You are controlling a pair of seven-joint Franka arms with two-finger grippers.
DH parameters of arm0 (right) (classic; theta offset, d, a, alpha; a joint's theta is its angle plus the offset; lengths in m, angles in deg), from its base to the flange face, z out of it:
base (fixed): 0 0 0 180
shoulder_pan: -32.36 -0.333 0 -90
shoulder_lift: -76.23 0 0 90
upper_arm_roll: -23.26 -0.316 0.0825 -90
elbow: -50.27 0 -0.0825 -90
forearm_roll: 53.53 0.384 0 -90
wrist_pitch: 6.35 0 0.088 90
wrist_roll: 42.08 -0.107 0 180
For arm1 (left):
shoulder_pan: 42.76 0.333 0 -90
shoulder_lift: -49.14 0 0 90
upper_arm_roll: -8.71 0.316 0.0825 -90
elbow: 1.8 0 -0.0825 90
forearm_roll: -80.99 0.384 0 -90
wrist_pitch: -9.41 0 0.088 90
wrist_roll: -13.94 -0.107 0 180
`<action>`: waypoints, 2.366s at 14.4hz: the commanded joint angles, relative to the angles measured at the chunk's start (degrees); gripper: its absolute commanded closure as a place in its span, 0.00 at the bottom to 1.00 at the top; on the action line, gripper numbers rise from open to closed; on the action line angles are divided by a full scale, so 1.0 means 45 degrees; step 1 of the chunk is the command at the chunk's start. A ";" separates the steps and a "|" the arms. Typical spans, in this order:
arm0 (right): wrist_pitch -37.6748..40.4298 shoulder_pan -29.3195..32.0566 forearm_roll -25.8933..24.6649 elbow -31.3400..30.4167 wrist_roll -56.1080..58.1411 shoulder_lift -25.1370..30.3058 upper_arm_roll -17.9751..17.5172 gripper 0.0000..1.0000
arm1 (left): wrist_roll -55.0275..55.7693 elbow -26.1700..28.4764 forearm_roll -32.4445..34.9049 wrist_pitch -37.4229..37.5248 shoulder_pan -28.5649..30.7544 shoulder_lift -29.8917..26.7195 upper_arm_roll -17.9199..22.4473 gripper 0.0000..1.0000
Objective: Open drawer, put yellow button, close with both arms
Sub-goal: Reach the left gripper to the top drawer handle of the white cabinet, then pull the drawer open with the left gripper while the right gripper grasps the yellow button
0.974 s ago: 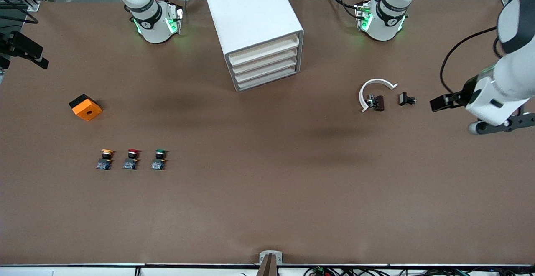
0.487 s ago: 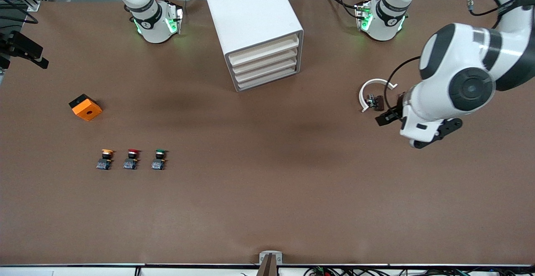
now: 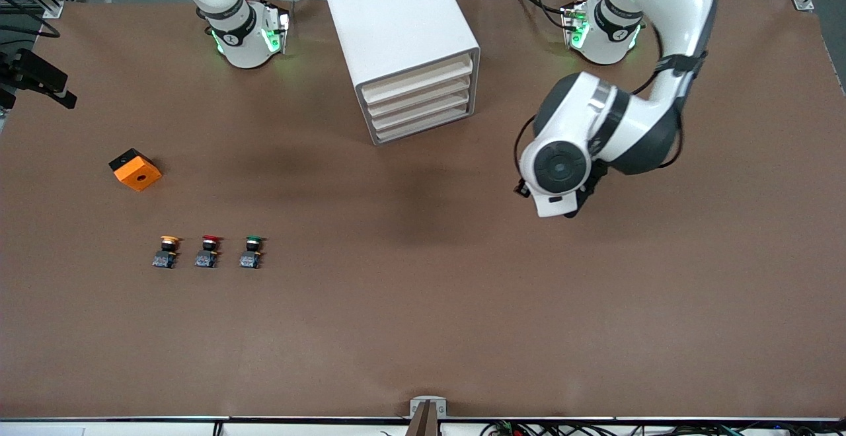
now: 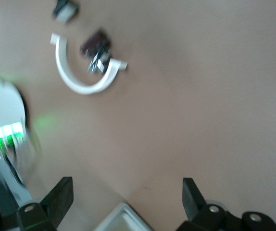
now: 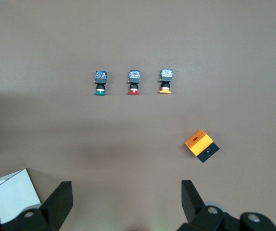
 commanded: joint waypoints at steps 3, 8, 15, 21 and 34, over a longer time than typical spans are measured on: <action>-0.0065 0.0042 0.0117 -0.0173 0.0089 0.0297 -0.0018 0.00 | 0.3904 -0.0570 -0.2112 0.0453 0.0101 0.0574 -0.0210 0.00; -0.0104 0.0120 0.0117 0.0257 0.0070 -0.0034 0.0001 0.00 | 0.4043 -0.0609 -0.5939 0.0884 0.0101 0.1413 -0.0212 0.00; -0.0474 0.0159 0.0098 0.0394 0.0012 -0.1939 0.0001 0.00 | 0.4139 -0.0589 -0.8951 0.0884 -0.0114 0.2235 -0.0231 0.00; -0.0827 0.0627 -0.0001 0.0726 0.0090 -0.3316 0.0040 0.00 | 0.5912 -0.0492 -0.9890 0.1079 -0.0796 0.2761 -0.0251 0.06; -0.9041 0.2034 0.0077 -0.3626 0.1282 -0.5404 0.0040 0.00 | 0.8592 -0.0355 -1.1706 0.2661 -0.1461 0.3504 -0.0231 0.42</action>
